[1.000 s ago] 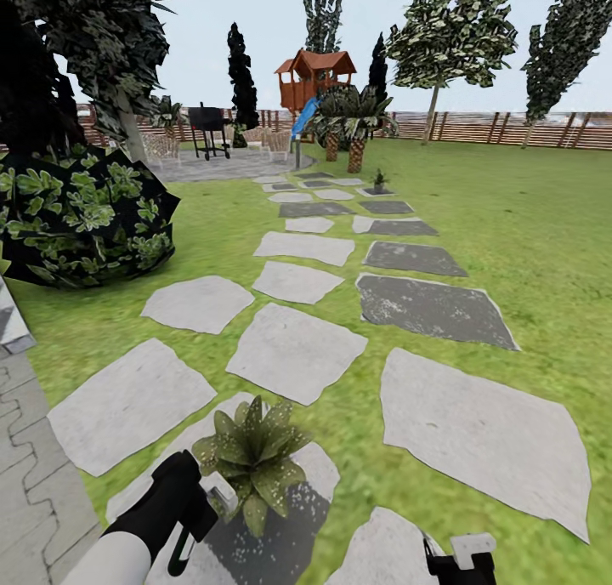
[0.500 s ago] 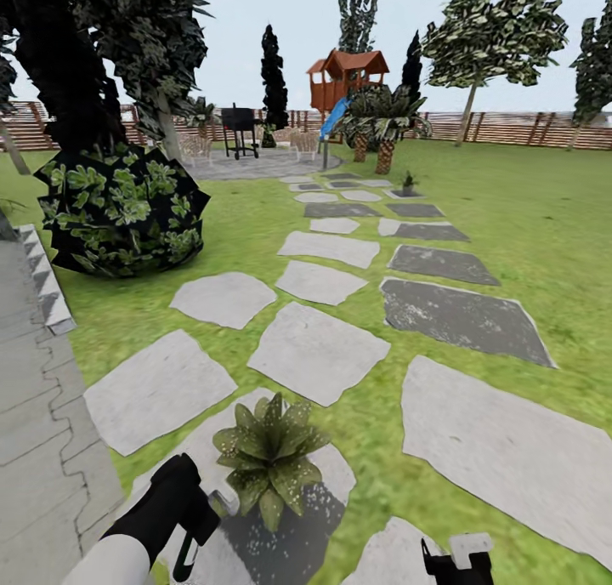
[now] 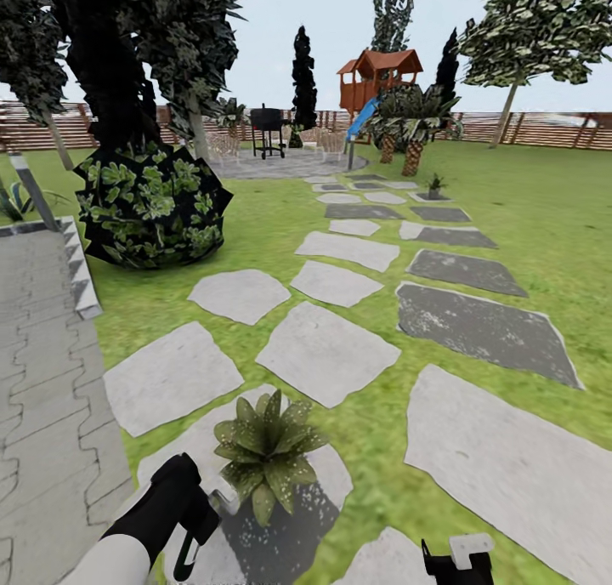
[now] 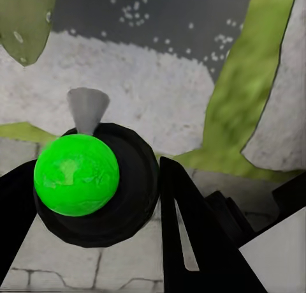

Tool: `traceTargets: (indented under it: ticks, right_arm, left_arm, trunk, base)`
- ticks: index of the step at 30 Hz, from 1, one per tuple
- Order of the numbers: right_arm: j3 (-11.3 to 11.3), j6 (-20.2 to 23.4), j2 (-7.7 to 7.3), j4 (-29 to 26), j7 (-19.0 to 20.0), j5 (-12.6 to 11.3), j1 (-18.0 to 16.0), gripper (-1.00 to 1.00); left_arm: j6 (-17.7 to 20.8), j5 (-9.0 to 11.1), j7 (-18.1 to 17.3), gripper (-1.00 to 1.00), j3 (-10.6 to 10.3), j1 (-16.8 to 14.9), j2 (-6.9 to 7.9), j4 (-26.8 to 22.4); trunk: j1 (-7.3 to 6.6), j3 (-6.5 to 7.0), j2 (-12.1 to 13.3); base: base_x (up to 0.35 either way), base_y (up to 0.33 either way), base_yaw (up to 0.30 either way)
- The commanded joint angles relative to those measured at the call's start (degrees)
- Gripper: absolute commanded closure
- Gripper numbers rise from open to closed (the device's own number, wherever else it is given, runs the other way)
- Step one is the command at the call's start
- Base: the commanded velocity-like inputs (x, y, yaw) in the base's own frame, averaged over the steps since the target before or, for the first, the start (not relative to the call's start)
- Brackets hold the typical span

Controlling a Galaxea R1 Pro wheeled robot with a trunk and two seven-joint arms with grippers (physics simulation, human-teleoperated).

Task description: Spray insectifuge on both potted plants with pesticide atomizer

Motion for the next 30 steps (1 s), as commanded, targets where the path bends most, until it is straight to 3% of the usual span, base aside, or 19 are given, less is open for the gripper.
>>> traceTargets:
  ticks: [1,15,30]
  right_arm:
    - [0.53,-0.14,-0.01,-0.01,-0.10,-0.57,-0.01,-1.00]
    - [0.53,-0.14,-0.01,-0.01,-0.10,-0.54,-0.01,-1.00]
    - [0.53,-0.14,-0.35,-0.01,-0.11,-0.57,-0.01,-1.00]
  left_arm:
    - [0.18,-0.47,-0.46,1.00,0.32,-0.04,-0.12,-0.02]
    - [0.16,-0.47,-0.46,1.00,0.31,-0.04,-0.35,-0.02]
    - [0.09,-0.47,-0.46,1.00,0.31,-0.04,-0.95,-0.24]
  trunk:
    - [-0.01,-0.05,-0.02]
    - [-0.01,-0.05,-0.02]
    - [-0.01,-0.05,-0.02]
  base:
    - [0.000,-0.007,0.277]
    - [0.003,-0.002,0.273]
    - [0.142,-0.207,0.031]
